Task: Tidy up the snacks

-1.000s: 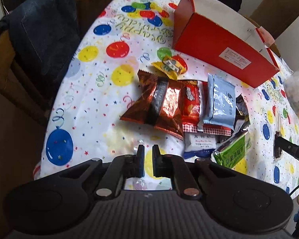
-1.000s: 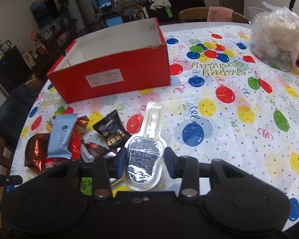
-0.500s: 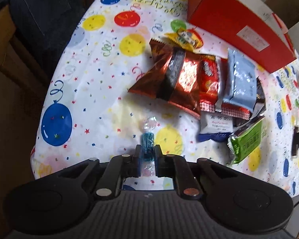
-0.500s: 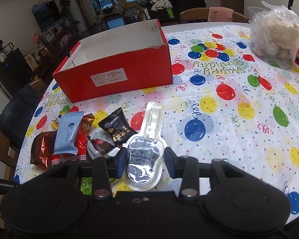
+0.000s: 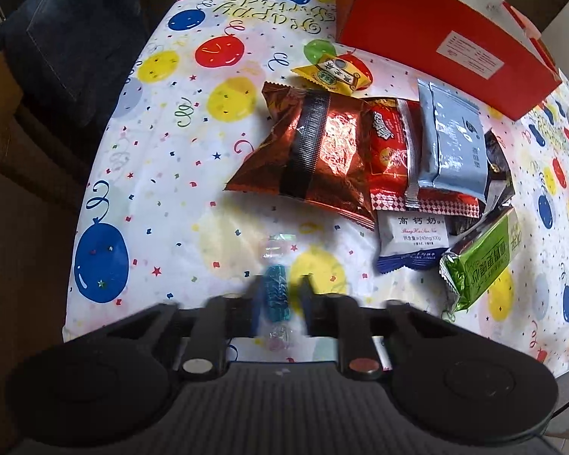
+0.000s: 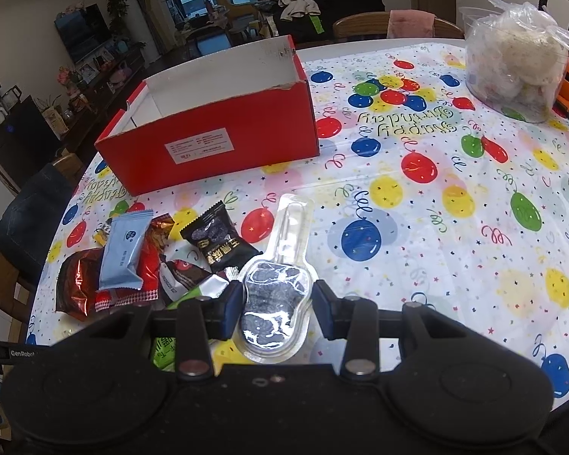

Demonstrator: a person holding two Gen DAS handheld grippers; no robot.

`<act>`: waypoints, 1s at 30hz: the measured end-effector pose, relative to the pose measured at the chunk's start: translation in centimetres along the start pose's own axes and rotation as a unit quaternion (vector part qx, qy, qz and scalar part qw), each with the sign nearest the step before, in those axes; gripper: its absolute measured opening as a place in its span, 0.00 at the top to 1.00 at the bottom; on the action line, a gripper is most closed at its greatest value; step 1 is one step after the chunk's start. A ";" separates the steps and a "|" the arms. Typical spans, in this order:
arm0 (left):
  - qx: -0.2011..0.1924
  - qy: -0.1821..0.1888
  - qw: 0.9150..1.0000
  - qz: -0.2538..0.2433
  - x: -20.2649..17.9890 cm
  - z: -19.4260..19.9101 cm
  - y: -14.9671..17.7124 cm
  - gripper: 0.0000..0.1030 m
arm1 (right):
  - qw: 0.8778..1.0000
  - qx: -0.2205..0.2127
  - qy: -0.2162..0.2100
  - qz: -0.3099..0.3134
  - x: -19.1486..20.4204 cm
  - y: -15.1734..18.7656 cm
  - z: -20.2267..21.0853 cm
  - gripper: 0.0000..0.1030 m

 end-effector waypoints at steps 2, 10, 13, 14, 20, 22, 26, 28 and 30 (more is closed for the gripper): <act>-0.003 0.002 1.000 0.002 0.1 0.0 0.0 0.88 | 1.000 0.000 0.000 0.000 0.0 0.0 0.0 0.62; -0.009 0.031 0.999 0.028 1.1 1.4 -0.1 0.88 | 1.000 -0.004 -0.001 0.002 0.0 -0.2 0.2 0.62; -0.023 0.042 0.998 0.028 0.8 2.8 -0.2 0.88 | 1.000 -0.008 -0.003 0.005 0.2 -0.3 0.5 0.62; -0.030 0.046 0.998 0.027 0.7 3.4 -0.3 0.88 | 1.000 -0.011 -0.004 0.007 0.3 -0.4 0.6 0.62; -0.078 0.061 0.995 0.011 -0.5 6.8 -1.3 0.88 | 0.999 -0.030 -0.012 0.022 1.1 -1.5 1.7 0.62; -0.090 0.065 0.994 0.008 -0.8 7.7 -1.8 0.88 | 0.999 -0.036 -0.016 0.027 1.4 -2.1 2.1 0.62; -0.110 0.072 0.991 0.005 -1.5 9.0 -3.2 0.88 | 0.998 -0.049 -0.025 0.042 1.8 -3.8 2.6 0.62; -0.118 0.075 0.990 0.002 -2.1 9.5 -3.9 0.88 | 0.996 -0.060 -0.027 0.052 2.1 -4.9 2.9 0.62; -0.126 0.076 0.989 -0.005 -2.9 9.9 -4.7 0.88 | 0.995 -0.069 -0.029 0.059 2.2 -6.1 3.0 0.62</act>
Point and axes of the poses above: each gripper's, at about its wrist camera, not at the fingertips, and z roughly against the way its jaws point, x to its left, y to its underside, the point moved 1 cm from there along -z, roughly the way its jaws point, and after that the axes turned 3 degrees about z, right-handed, at the moved point
